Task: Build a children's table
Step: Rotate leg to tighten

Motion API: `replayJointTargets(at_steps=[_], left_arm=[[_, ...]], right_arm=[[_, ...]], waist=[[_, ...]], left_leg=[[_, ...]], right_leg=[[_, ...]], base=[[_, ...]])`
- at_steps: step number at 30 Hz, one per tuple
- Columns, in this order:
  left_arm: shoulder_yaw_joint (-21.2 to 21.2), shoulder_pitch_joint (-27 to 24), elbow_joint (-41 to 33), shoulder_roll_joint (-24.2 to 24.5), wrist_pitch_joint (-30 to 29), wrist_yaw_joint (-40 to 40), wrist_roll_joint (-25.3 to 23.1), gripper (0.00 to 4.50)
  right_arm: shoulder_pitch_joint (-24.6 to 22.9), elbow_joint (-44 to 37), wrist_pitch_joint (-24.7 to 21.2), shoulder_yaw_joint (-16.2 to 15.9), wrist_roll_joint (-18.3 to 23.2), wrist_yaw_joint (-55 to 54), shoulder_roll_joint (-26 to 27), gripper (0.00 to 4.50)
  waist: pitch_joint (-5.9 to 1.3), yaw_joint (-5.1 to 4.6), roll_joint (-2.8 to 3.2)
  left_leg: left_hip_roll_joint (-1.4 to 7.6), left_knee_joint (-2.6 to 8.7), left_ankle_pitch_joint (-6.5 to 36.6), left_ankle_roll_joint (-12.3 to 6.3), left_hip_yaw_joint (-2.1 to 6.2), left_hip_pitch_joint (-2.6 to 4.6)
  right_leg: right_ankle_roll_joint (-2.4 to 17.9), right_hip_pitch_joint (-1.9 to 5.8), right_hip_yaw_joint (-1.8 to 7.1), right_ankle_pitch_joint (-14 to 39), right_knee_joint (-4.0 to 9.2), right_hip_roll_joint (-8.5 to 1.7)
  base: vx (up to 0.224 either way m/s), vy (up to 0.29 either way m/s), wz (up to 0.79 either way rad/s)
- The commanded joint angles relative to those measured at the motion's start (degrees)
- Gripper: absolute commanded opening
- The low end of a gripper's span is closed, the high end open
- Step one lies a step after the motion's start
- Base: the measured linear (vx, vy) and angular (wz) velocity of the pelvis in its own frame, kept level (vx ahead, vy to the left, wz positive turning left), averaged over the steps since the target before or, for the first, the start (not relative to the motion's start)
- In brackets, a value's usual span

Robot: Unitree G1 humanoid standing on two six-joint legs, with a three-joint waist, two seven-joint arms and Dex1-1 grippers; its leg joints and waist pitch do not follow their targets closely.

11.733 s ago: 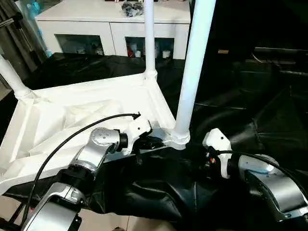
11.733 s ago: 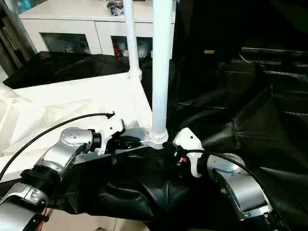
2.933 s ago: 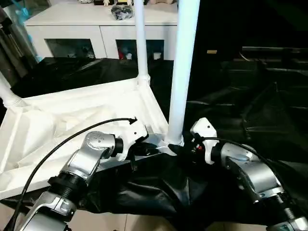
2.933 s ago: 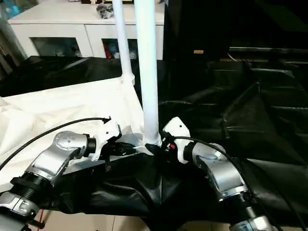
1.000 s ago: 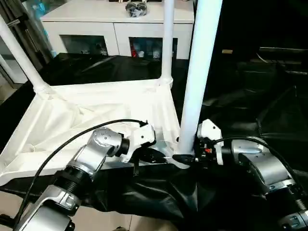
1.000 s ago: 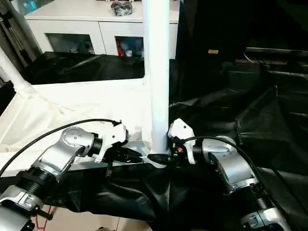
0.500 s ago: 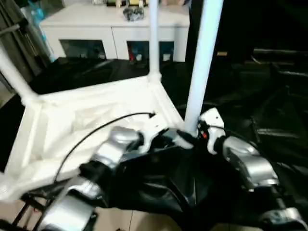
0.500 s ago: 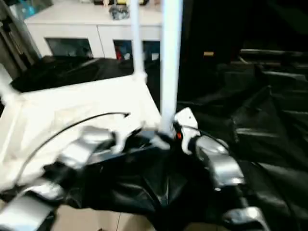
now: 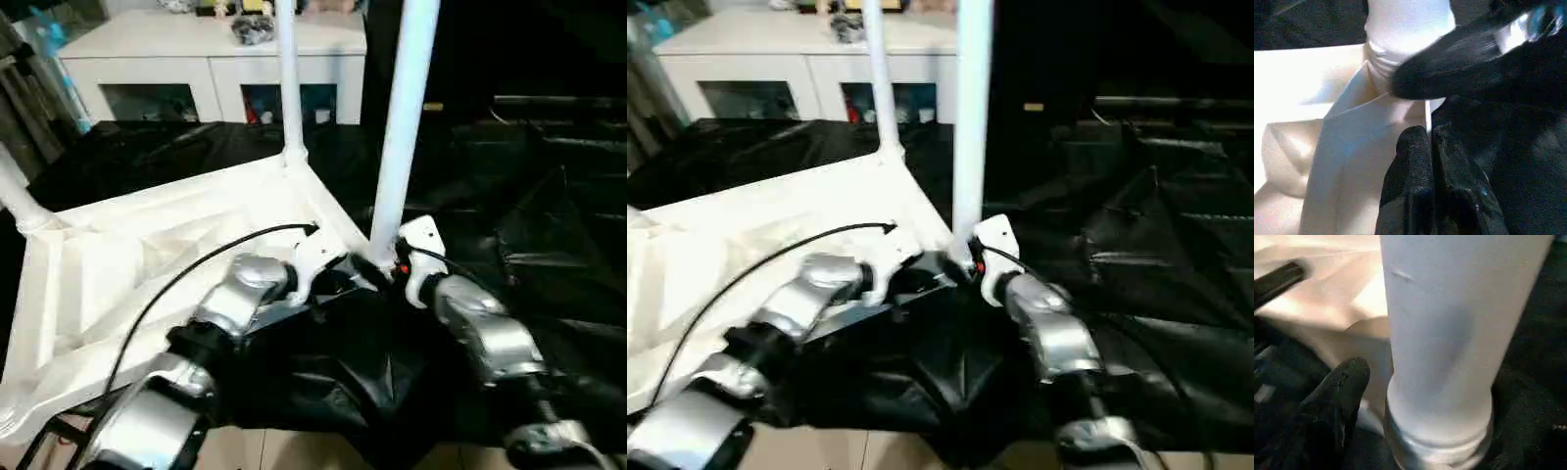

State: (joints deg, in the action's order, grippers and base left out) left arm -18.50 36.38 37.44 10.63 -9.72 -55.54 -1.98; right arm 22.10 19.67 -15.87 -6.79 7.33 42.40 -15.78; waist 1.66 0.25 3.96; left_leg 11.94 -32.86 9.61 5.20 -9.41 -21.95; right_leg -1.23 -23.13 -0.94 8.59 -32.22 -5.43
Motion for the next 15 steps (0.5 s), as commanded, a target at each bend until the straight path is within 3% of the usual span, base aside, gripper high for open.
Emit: replayJointTargets(at_steps=[1, 2, 3, 5, 6, 7, 10, 15], left_arm=[[-2.5, -0.9, -4.0, 1.5, 1.6, -7.7, 1.7, 0.00], [-2.8, -1.4, -4.9, 2.4, 1.6, -9.7, 2.2, 0.00], [-3.0, -1.6, -5.4, 3.2, 1.8, -11.2, 2.4, 0.00], [-2.9, -2.1, -6.3, 4.7, 2.2, -14.3, 3.2, 0.00], [-2.8, -2.2, -6.5, 5.2, 2.2, -15.1, 3.5, 0.00], [-2.8, -2.4, -6.9, 5.8, 2.2, -16.4, 3.9, 0.00], [-3.4, -3.1, -8.4, 7.9, 1.8, -20.2, 4.6, 0.00], [-3.6, -3.3, -9.1, 9.4, 1.4, -22.6, 4.7, 0.00]], right_arm=[[-0.5, -3.6, 0.0, -5.3, 3.7, 11.8, -1.7, 3.95], [-0.5, -4.1, 0.0, -5.5, 4.3, 14.3, -3.0, 3.95], [-0.4, -4.3, 0.1, -5.6, 4.6, 16.4, -4.1, 3.95], [-0.2, -4.1, 1.6, -6.1, 4.2, 20.4, -6.5, 3.95], [-0.1, -3.9, 2.3, -6.3, 3.8, 21.4, -7.1, 3.95], [0.1, -3.5, 3.4, -6.5, 3.3, 22.4, -7.7, 3.95], [0.5, -2.9, 4.6, -7.2, 2.6, 24.4, -8.8, 3.95], [0.9, -3.3, 4.1, -8.2, 3.6, 27.0, -9.2, 3.58]], waist=[[-3.18, 0.48, -1.07], [-3.48, 0.87, -0.90], [-3.50, 1.02, -1.12], [-3.87, 1.87, -0.89], [-3.95, 2.36, -1.03], [-3.86, 2.82, -0.79], [-3.74, 3.57, -0.89], [-3.45, 3.53, -0.95]], left_leg=[[-0.09, 4.22, 19.3, -3.82, -0.65, 0.20], [0.01, 3.90, 16.8, -4.54, -0.78, 0.40], [0.11, 3.79, 15.6, -5.08, -0.91, 0.46], [0.24, 3.17, 8.9, -6.83, -1.10, 0.33], [0.33, 2.95, 7.8, -7.05, -1.19, 0.54], [0.32, 2.71, 6.9, -7.56, -1.44, 0.50], [0.55, 2.80, 8.3, -6.68, -1.58, 0.74], [0.56, 3.08, 11.2, -5.08, -1.62, 0.86]], right_leg=[[11.9, 2.58, -0.18, 16.4, 3.67, -1.10], [12.8, 2.62, -0.10, 13.9, 3.25, -1.16], [13.4, 2.57, -0.08, 12.2, 3.16, -1.06], [15.6, 2.88, -0.26, 4.1, 2.08, -0.94], [16.2, 2.83, -0.24, 2.2, 1.81, -0.94], [17.1, 2.53, -0.24, -0.2, 1.37, -0.85], [16.9, 2.52, -0.36, 1.2, 1.13, -0.87], [16.0, 2.54, -0.29, 5.3, 1.40, -0.91]], base=[[0.056, -0.030, 0.01], [0.066, -0.034, 0.04], [0.066, -0.034, 0.04], [0.070, -0.028, 0.02], [0.071, -0.024, 0.01], [0.063, -0.017, 0.04], [0.000, 0.000, 0.00], [0.000, 0.000, 0.00]])
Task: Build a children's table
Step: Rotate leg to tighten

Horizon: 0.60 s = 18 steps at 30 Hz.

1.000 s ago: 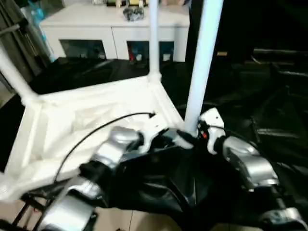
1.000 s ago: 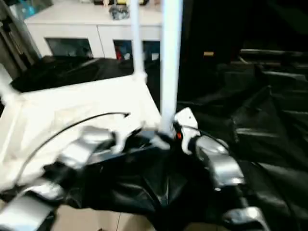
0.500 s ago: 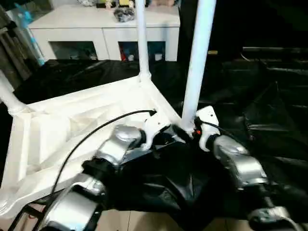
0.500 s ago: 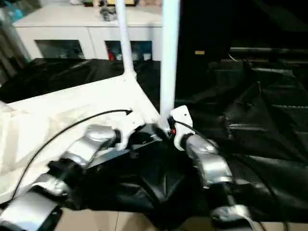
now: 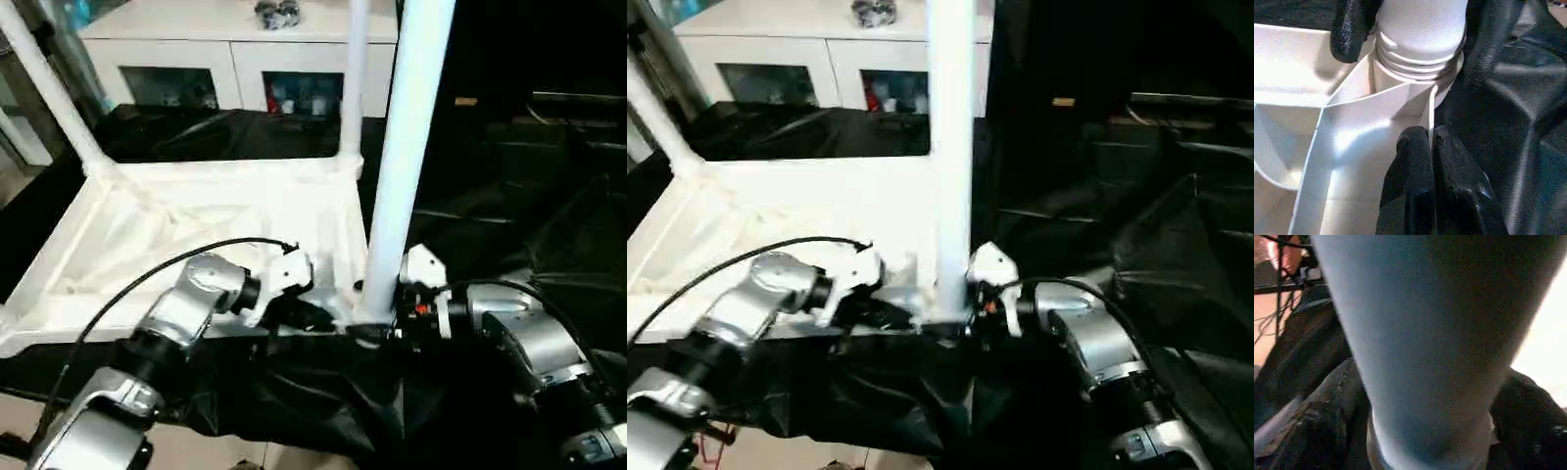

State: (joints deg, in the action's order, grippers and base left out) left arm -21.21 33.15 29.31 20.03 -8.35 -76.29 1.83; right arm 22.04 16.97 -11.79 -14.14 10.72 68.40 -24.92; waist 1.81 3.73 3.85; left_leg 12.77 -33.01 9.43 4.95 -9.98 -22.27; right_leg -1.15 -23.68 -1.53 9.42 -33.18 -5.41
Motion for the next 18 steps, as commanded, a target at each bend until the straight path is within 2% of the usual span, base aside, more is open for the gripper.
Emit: replayJointTargets(at_steps=[1, 4, 5, 8, 9, 15, 17, 18], left_arm=[[-0.9, -0.1, -1.0, 0.0, 0.0, -1.8, 0.9, 0.00], [-0.9, 0.0, -0.6, 0.5, 0.6, -2.2, 0.5, 0.00], [-0.8, 0.0, -0.6, 0.4, 0.6, -2.1, 0.5, 0.00], [-0.8, 0.0, -0.6, 0.3, 0.5, -1.9, 0.5, 0.00], [-0.7, -0.3, -0.8, 0.1, 0.4, -1.5, 0.5, 0.00], [0.1, -0.6, 0.0, -1.4, 0.5, 1.8, 0.2, 0.00], [0.5, -0.3, 0.9, -2.3, 0.3, 3.9, -0.1, 0.00], [1.1, 0.7, 3.0, -4.0, 0.6, 8.5, -1.4, 0.00]], right_arm=[[0.9, -0.6, 0.0, -0.9, 0.2, 1.0, -0.1, 3.47], [0.8, -0.4, 0.6, -1.4, -0.1, 1.2, 0.5, 3.21], [0.7, -0.3, 0.7, -1.6, -0.2, 1.3, 0.6, 3.16], [0.6, -0.2, 0.7, -1.7, -0.2, 1.4, 0.6, 2.92], [0.1, -0.5, 0.5, -1.8, -0.2, 1.2, 0.8, 2.82], [-0.4, 1.1, -0.5, -0.6, -1.4, -4.4, 2.7, 2.68], [-0.3, 2.2, -0.7, -0.1, -2.2, -7.3, 3.8, 2.67], [0.3, 4.2, -1.7, 0.8, -3.7, -12.9, 5.6, 2.67]], waist=[[-3.53, 0.04, -0.88], [-3.48, 0.04, -1.00], [-3.44, -0.01, -1.24], [-3.46, 0.01, -1.15], [-3.48, -0.01, -1.39], [-3.42, -0.17, -1.21], [-3.20, -0.38, -1.27], [-2.97, -0.65, -1.28]], left_leg=[[-0.28, 3.29, 11.8, -4.64, -1.05, 1.16], [-0.32, 3.35, 11.9, -3.96, -1.00, 1.13], [-0.38, 3.34, 11.8, -3.79, -1.01, 1.03], [-0.35, 3.32, 11.8, -3.55, -1.00, 1.10], [-0.37, 3.28, 11.5, -3.59, -1.01, 1.05], [-0.45, 3.32, 11.7, -3.22, -0.92, 0.96], [-0.57, 3.39, 13.1, -2.63, -0.96, 0.98], [-0.64, 3.56, 15.2, -1.60, -0.88, 0.94]], right_leg=[[15.7, 3.07, 0.29, 5.3, 2.43, -0.94], [14.8, 3.08, 0.35, 7.7, 2.58, -1.01], [14.6, 3.11, 0.38, 8.2, 2.59, -1.01], [14.4, 3.02, 0.41, 8.7, 2.60, -1.00], [14.3, 3.06, 0.42, 8.4, 2.54, -0.97], [13.9, 2.94, 0.40, 9.4, 2.62, -0.98], [13.5, 2.81, 0.45, 11.5, 2.90, -0.91], [12.4, 2.63, 0.50, 15.3, 3.16, -0.88]], base=[[0.000, 0.000, 0.00], [0.000, 0.000, 0.00], [0.000, 0.000, 0.00], [0.000, 0.000, 0.00], [0.000, 0.000, 0.00], [0.000, 0.000, 0.00], [0.000, 0.000, 0.00], [0.000, 0.000, 0.00]])
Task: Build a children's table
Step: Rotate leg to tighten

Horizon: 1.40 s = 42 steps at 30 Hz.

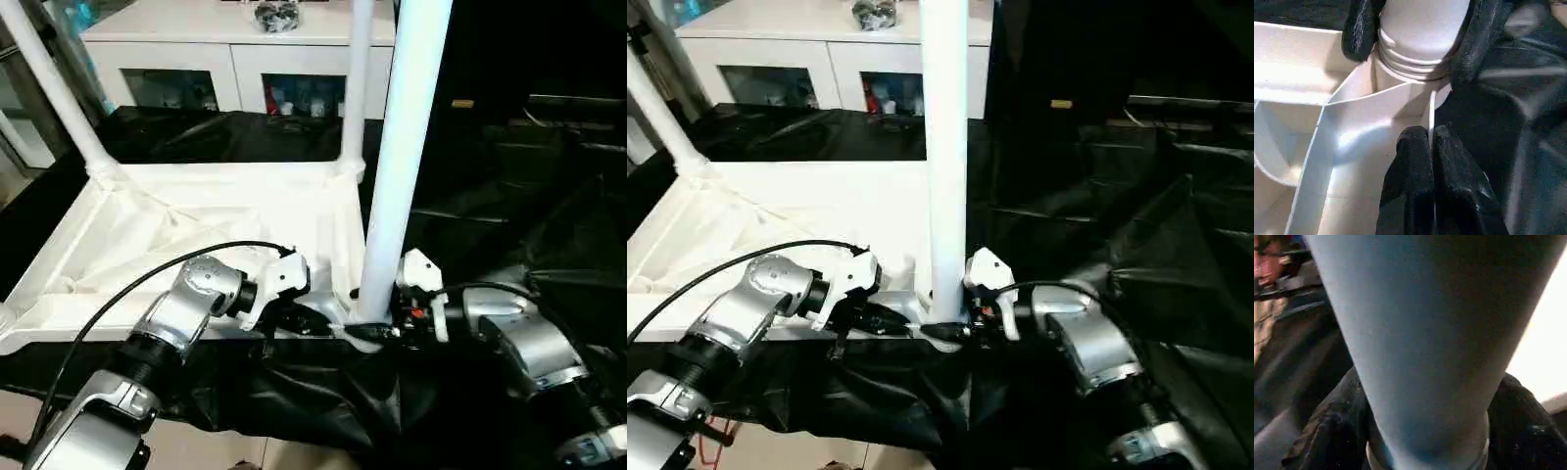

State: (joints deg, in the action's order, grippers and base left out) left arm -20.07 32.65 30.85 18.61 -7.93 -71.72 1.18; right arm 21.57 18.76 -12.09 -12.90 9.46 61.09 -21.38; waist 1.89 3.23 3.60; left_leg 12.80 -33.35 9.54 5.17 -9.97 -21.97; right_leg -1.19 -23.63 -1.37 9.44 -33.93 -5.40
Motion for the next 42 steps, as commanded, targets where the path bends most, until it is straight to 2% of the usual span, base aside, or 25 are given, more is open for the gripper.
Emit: replayJointTargets(at_steps=[1, 3, 5, 6, 7, 10, 11, 12, 13, 14, 17, 19, 20, 22, 24, 25, 26, 28, 30, 31, 32, 33, 35, 36, 42], left_arm=[[0.0, 1.2, 1.5, -2.5, 0.2, 4.0, -0.8, 0.00], [1.8, 4.0, 6.2, -7.2, -1.0, 14.7, -2.5, 0.00], [2.4, 5.4, 8.0, -9.4, -2.4, 19.4, -3.2, 0.00], [2.8, 6.1, 8.9, -10.7, -3.5, 21.9, -3.4, 0.00], [3.1, 6.9, 9.6, -12.0, -4.9, 24.5, -3.7, 0.00], [3.6, 7.7, 10.4, -14.2, -6.9, 28.4, -4.0, 0.00], [3.5, 7.9, 10.4, -14.9, -7.3, 29.3, -4.2, 0.00], [3.3, 7.8, 10.2, -15.3, -7.1, 29.3, -4.3, 0.00], [3.1, 7.7, 10.3, -15.5, -6.5, 28.7, -4.4, 0.00], [3.0, 7.5, 10.3, -15.6, -6.1, 28.2, -4.5, 0.00], [2.9, 7.4, 10.2, -15.7, -5.8, 27.7, -4.5, 0.00], [2.5, 7.0, 10.2, -15.0, -4.8, 26.3, -4.8, 0.00], [1.9, 6.6, 9.9, -14.2, -3.6, 24.9, -4.9, 0.00], [0.5, 5.2, 8.0, -11.7, -0.7, 19.4, -4.3, 0.00], [0.1, 4.7, 7.1, -10.9, 0.1, 17.4, -4.1, 0.00], [-0.3, 4.2, 6.3, -9.9, 0.7, 15.4, -3.9, 0.00], [-0.8, 3.7, 5.4, -8.7, 1.0, 12.9, -3.7, 0.00], [-1.2, 3.2, 4.6, -7.4, 1.2, 10.5, -3.4, 0.00], [-2.2, 2.6, 3.5, -4.9, 2.0, 4.6, -2.7, 0.00], [-2.4, 2.4, 3.1, -4.3, 2.5, 2.8, -2.2, 0.00], [-2.4, 2.2, 2.6, -3.5, 3.0, -0.1, -1.2, 0.00], [-2.3, 2.2, 2.4, -3.2, 3.1, -1.1, -0.7, 0.00], [-2.3, 2.1, 2.1, -2.9, 3.2, -2.4, -0.3, 0.00], [-2.3, 2.1, 1.7, -2.5, 3.1, -3.7, 0.2, 0.00], [-2.5, 2.2, 1.0, -1.2, 2.6, -7.0, 1.1, 0.00]], right_arm=[[0.7, 2.4, -1.4, -0.4, -2.4, -5.6, 2.0, 2.67], [2.1, 7.1, -3.6, 1.9, -4.0, -17.1, 6.5, 2.67], [2.6, 8.9, -5.7, 3.3, -4.2, -22.8, 9.1, 2.66], [2.9, 9.7, -7.0, 4.1, -4.2, -25.9, 10.5, 2.66], [3.1, 10.5, -7.6, 4.6, -4.3, -28.6, 12.0, 2.66], [3.9, 12.0, -7.7, 5.2, -4.4, -32.0, 14.4, 2.66], [4.3, 12.5, -7.0, 5.1, -4.5, -33.0, 15.4, 2.66], [4.5, 12.4, -6.1, 4.8, -4.7, -33.0, 16.0, 2.66], [4.5, 12.1, -5.1, 4.8, -4.7, -32.7, 16.6, 3.22], [4.5, 11.9, -4.6, 4.9, -4.6, -32.4, 16.8, 3.22], [4.4, 11.6, -4.2, 5.1, -4.4, -32.1, 17.0, 3.41], [4.4, 10.7, -4.7, 5.7, -3.4, -30.4, 16.7, 3.81], [4.2, 9.5, -4.8, 5.7, -2.7, -28.7, 15.9, 3.81], [3.7, 6.6, -3.7, 3.9, -2.4, -21.9, 12.1, 3.85], [3.4, 5.9, -2.9, 3.2, -2.6, -19.4, 10.6, 3.85], [3.1, 4.9, -2.4, 2.7, -2.2, -16.3, 9.1, 3.85], [2.8, 3.8, -2.2, 2.4, -1.3, -12.5, 7.3, 3.85], [2.5, 2.6, -2.1, 2.0, -0.5, -8.7, 5.5, 3.85], [1.6, 0.0, -1.8, 0.5, 0.7, -0.6, 1.2, 3.85], [1.3, -0.8, -2.0, 0.0, 1.0, 1.8, 0.0, 3.85], [1.1, -1.6, -2.5, -0.6, 1.3, 4.8, -1.8, 3.85], [1.1, -1.8, -2.5, -0.8, 1.4, 5.8, -2.4, 3.85], [1.1, -1.9, -2.5, -1.0, 1.4, 6.8, -3.1, 3.85], [1.1, -1.9, -1.9, -1.5, 1.1, 7.9, -3.8, 3.85], [1.6, -1.4, -0.9, -1.8, 0.8, 9.3, -4.4, 3.85]], waist=[[-2.97, -0.28, -1.03], [-2.90, -0.64, -1.12], [-2.75, -1.11, -1.09], [-2.70, -1.39, -1.35], [-2.70, -1.39, -1.32], [-2.59, -1.75, -1.31], [-2.63, -1.71, -1.08], [-2.63, -1.86, -1.11], [-2.67, -1.87, -1.08], [-2.84, -1.89, -0.98], [-2.78, -1.88, -1.04], [-2.83, -1.87, -1.11], [-2.79, -1.88, -0.89], [-2.93, -1.75, -1.19], [-2.98, -1.67, -1.14], [-3.23, -1.39, -1.23], [-3.17, -1.31, -1.19], [-3.29, -1.21, -0.99], [-3.50, -0.65, -1.02], [-3.64, -0.38, -0.92], [-3.73, -0.10, -0.89], [-3.87, 0.31, -0.94], [-3.87, 0.50, -0.73], [-3.84, 0.47, -0.97], [-3.51, 0.39, -1.07]], left_leg=[[-0.77, 3.98, 16.0, -1.36, -0.87, 0.69], [-0.93, 4.02, 18.0, -0.19, -0.77, 0.96], [-1.16, 4.09, 19.5, 0.96, -0.65, 1.11], [-1.28, 4.19, 21.0, 0.90, -0.43, 1.16], [-1.28, 4.23, 21.2, 0.80, -0.34, 1.10], [-1.53, 4.33, 23.0, 0.28, -0.04, 1.00], [-1.57, 4.37, 23.5, 0.04, 0.10, 1.12], [-1.50, 4.50, 23.9, -0.07, 0.19, 1.06], [-1.52, 4.60, 24.2, -0.16, 0.25, 1.06], [-1.49, 4.77, 24.1, -0.36, 0.34, 0.98], [-1.39, 4.93, 24.2, -0.73, 0.22, 1.01], [-1.39, 4.92, 24.3, -0.90, 0.19, 0.98], [-1.34, 4.95, 24.3, -0.89, 0.18, 1.02], [-1.31, 4.90, 23.9, -1.47, 0.10, 0.85], [-1.10, 4.92, 22.2, -1.65, 0.06, 0.65], [-0.99, 4.74, 21.2, -1.99, -0.01, 0.75], [-0.97, 4.56, 20.3, -2.64, -0.29, 0.81], [-0.84, 4.52, 19.3, -2.92, -0.31, 0.79], [-0.71, 4.15, 16.0, -3.96, -0.56, 1.01], [-0.57, 4.00, 13.6, -4.71, -0.63, 0.83], [-0.52, 3.91, 12.3, -5.08, -0.63, 0.79], [-0.47, 3.60, 9.8, -5.94, -0.76, 0.77], [-0.38, 3.56, 9.7, -6.14, -0.77, 0.82], [-0.40, 3.57, 9.8, -6.08, -0.79, 0.76], [-0.45, 3.91, 13.5, -4.51, -0.84, 0.92]], right_leg=[[12.0, 2.52, 0.34, 16.9, 4.06, -0.88], [10.4, 2.28, 0.38, 21.1, 4.47, -0.89], [9.2, 1.99, 0.36, 24.3, 4.77, -0.74], [7.6, 1.97, 0.32, 27.5, 5.26, -0.75], [7.3, 1.94, 0.37, 28.0, 5.31, -0.83], [5.7, 1.74, 0.19, 31.5, 5.97, -0.80], [5.2, 1.65, 0.11, 32.2, 6.21, -0.80], [5.2, 1.60, 0.08, 31.8, 6.31, -0.80], [5.2, 1.70, -0.02, 31.6, 6.35, -0.77], [5.3, 1.97, -0.11, 30.4, 6.30, -0.82], [6.5, 1.82, 0.06, 27.6, 6.26, -0.72], [6.9, 1.92, 0.11, 26.8, 6.19, -0.72], [7.2, 1.86, 0.18, 26.4, 6.15, -0.77], [7.2, 2.18, 0.31, 25.0, 6.04, -0.75], [8.4, 2.30, 0.46, 21.9, 5.68, -0.84], [9.3, 2.52, 0.50, 19.6, 5.44, -0.89], [10.4, 2.33, 0.66, 17.7, 5.27, -0.85], [11.4, 2.51, 0.67, 16.1, 4.96, -0.85], [13.0, 2.67, 0.65, 11.3, 4.55, -0.77], [14.1, 3.00, 0.61, 7.8, 4.02, -0.69], [14.5, 3.10, 0.53, 6.0, 3.81, -0.69], [15.9, 3.11, 0.45, 1.7, 3.22, -0.63], [16.8, 3.09, 0.35, 0.6, 3.02, -0.70], [16.8, 3.17, 0.34, 0.8, 3.00, -0.69], [15.5, 3.04, 0.52, 7.5, 3.50, -0.95]], base=[[0.000, 0.000, 0.00], [0.000, 0.000, 0.00], [-0.053, 0.007, 0.00], [-0.054, 0.010, 0.00], [0.000, 0.000, 0.00], [0.000, 0.000, 0.00], [0.000, 0.000, 0.00], [0.000, 0.000, 0.00], [0.000, 0.000, 0.00], [0.000, 0.000, 0.00], [0.000, 0.000, 0.00], [0.000, 0.000, 0.00], [0.000, 0.000, 0.00], [0.000, 0.000, 0.00], [0.000, 0.000, 0.00], [0.000, 0.000, 0.00], [0.000, 0.000, 0.00], [0.000, 0.000, 0.00], [0.053, -0.018, 0.07], [0.057, -0.013, 0.06], [0.000, 0.000, 0.00], [0.000, 0.000, 0.00], [0.000, 0.000, 0.00], [0.000, 0.000, 0.00], [0.000, 0.000, 0.00]])
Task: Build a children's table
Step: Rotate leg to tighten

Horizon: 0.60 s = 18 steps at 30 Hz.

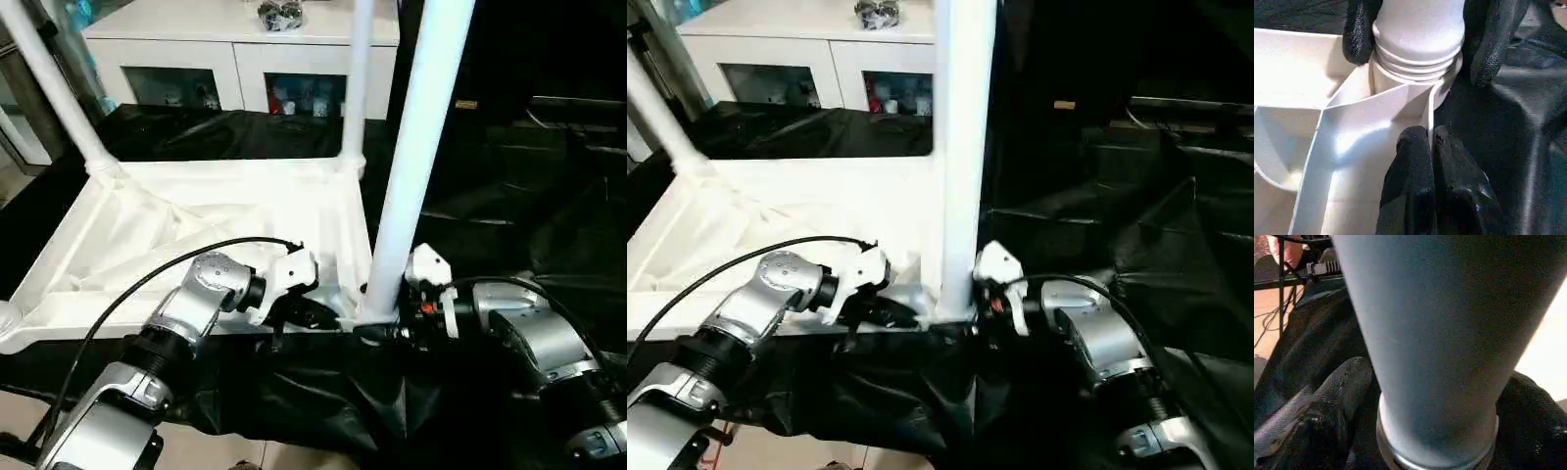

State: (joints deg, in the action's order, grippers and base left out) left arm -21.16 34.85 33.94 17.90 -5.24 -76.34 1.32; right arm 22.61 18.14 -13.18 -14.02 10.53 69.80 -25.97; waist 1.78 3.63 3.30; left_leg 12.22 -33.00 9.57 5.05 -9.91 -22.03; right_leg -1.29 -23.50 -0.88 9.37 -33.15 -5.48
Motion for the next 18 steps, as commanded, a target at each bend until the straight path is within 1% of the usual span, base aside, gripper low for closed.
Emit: replayJointTargets(at_steps=[1, 3, 4, 7, 8, 9, 10, 11, 12, 13, 14, 15, 17, 18], left_arm=[[-1.4, 0.1, -2.2, -0.2, -0.2, -3.3, 1.1, 0.00], [-1.4, 0.1, -2.1, -0.1, -0.3, -3.6, 1.1, 0.00], [-1.3, 0.1, -2.1, -0.1, -0.2, -3.7, 1.1, 0.00], [-1.1, 0.0, -2.1, -0.3, -0.2, -3.8, 0.9, 0.00], [-1.0, -0.2, -2.1, -0.4, -0.3, -3.6, 0.9, 0.00], [-1.0, -0.2, -2.1, -0.5, -0.3, -3.4, 1.0, 0.00], [-1.0, -0.2, -2.1, -0.6, -0.3, -3.3, 1.0, 0.00], [-0.9, -0.2, -1.9, -0.7, -0.3, -2.7, 1.0, 0.00], [-0.8, -0.2, -1.7, -0.9, -0.3, -2.1, 0.9, 0.00], [-0.8, -0.2, -1.5, -1.1, -0.2, -1.7, 0.8, 0.00], [-0.5, -0.1, -1.0, -1.4, 0.1, -0.8, 0.6, 0.00], [-0.3, 0.2, -0.3, -1.9, 0.4, 0.6, 0.0, 0.00], [-0.1, 1.0, 2.2, -3.0, 2.1, 4.6, -1.7, 0.00], [0.1, 1.7, 3.8, -3.8, 2.3, 7.6, -2.8, 0.00]], right_arm=[[0.5, -1.5, -0.8, -1.1, 0.4, 1.7, 0.2, 3.68], [0.1, -2.3, -1.5, -1.4, 0.7, 2.4, 0.2, 3.51], [0.1, -2.4, -1.6, -1.5, 0.8, 2.5, 0.2, 3.51], [-0.3, -2.7, -1.7, -1.8, 0.9, 2.4, 0.3, 3.14], [-0.6, -2.9, -1.8, -1.9, 1.1, 2.3, 0.5, 3.09], [-0.8, -2.9, -1.8, -1.9, 1.1, 2.1, 0.6, 3.04], [-0.8, -2.8, -1.7, -1.9, 1.1, 2.1, 0.6, 2.95], [-1.0, -2.6, -1.9, -1.8, 0.9, 1.4, 0.9, 2.95], [-1.2, -2.5, -2.1, -1.6, 0.8, 0.7, 1.2, 2.83], [-1.3, -2.4, -2.1, -1.6, 0.7, 0.4, 1.4, 2.76], [-1.6, -2.2, -2.3, -1.4, 0.5, -0.5, 1.9, 2.74], [-1.7, -2.0, -2.5, -1.1, 0.2, -1.6, 2.4, 2.70], [-2.1, -1.5, -2.6, -0.8, -0.4, -4.3, 3.8, 2.68], [-2.1, -0.3, -2.7, -0.3, -1.5, -8.1, 5.3, 2.68]], waist=[[-3.34, 0.01, -0.86], [-3.32, 0.01, -0.86], [-3.32, 0.04, -0.83], [-3.38, 0.05, -0.84], [-3.40, 0.04, -0.84], [-3.41, 0.07, -0.69], [-3.41, 0.05, -0.76], [-3.46, 0.05, -0.76], [-3.49, 0.08, -0.56], [-3.47, 0.03, -0.69], [-3.45, 0.04, -0.66], [-3.32, -0.01, -0.61], [-3.27, -0.06, -0.63], [-3.01, -0.26, -0.62]], left_leg=[[0.12, 3.57, 13.9, -4.27, -0.92, 1.01], [0.16, 3.60, 13.7, -4.05, -0.90, 0.94], [0.16, 3.61, 13.6, -3.99, -0.89, 0.95], [0.17, 3.59, 13.2, -3.78, -0.87, 0.96], [0.15, 3.57, 12.9, -3.82, -0.87, 0.93], [0.18, 3.57, 12.8, -3.85, -0.84, 0.96], [0.15, 3.55, 12.8, -3.90, -0.87, 0.92], [0.13, 3.53, 12.5, -3.94, -0.84, 0.90], [0.11, 3.50, 12.3, -3.93, -0.83, 0.91], [0.10, 3.50, 12.4, -3.91, -0.85, 0.90], [0.12, 3.55, 12.6, -3.88, -0.83, 0.94], [0.08, 3.58, 13.3, -3.67, -0.87, 0.97], [0.05, 3.68, 14.4, -3.23, -0.82, 0.99], [-0.05, 3.97, 16.9, -2.25, -0.76, 1.13]], right_leg=[[15.3, 2.87, 0.07, 8.6, 2.83, -0.87], [14.9, 2.86, 0.10, 9.1, 2.87, -0.86], [14.9, 2.88, 0.10, 9.2, 2.86, -0.87], [14.7, 2.87, 0.13, 9.0, 2.82, -0.88], [14.8, 2.87, 0.11, 8.7, 2.78, -0.87], [15.0, 2.86, 0.10, 8.3, 2.74, -0.87], [14.9, 2.88, 0.10, 8.1, 2.77, -0.86], [15.0, 2.95, 0.07, 7.8, 2.69, -0.85], [15.0, 2.94, 0.07, 7.5, 2.66, -0.86], [15.1, 2.93, 0.05, 7.4, 2.69, -0.81], [15.0, 2.90, 0.04, 7.7, 2.73, -0.83], [14.9, 2.75, 0.05, 8.5, 2.89, -0.75], [14.5, 2.81, 0.07, 10.1, 3.06, -0.85], [13.2, 2.65, 0.09, 14.8, 3.58, -0.89]], base=[[0.000, 0.000, 0.00], [0.000, 0.000, 0.00], [0.000, 0.000, 0.00], [0.000, 0.000, 0.00], [0.000, 0.000, 0.00], [0.000, 0.000, 0.00], [0.000, 0.000, 0.00], [0.000, 0.000, 0.00], [0.000, 0.000, 0.00], [0.000, 0.000, 0.00], [0.000, 0.000, 0.00], [0.000, 0.000, 0.00], [0.000, 0.000, 0.00], [0.000, 0.000, 0.00]])
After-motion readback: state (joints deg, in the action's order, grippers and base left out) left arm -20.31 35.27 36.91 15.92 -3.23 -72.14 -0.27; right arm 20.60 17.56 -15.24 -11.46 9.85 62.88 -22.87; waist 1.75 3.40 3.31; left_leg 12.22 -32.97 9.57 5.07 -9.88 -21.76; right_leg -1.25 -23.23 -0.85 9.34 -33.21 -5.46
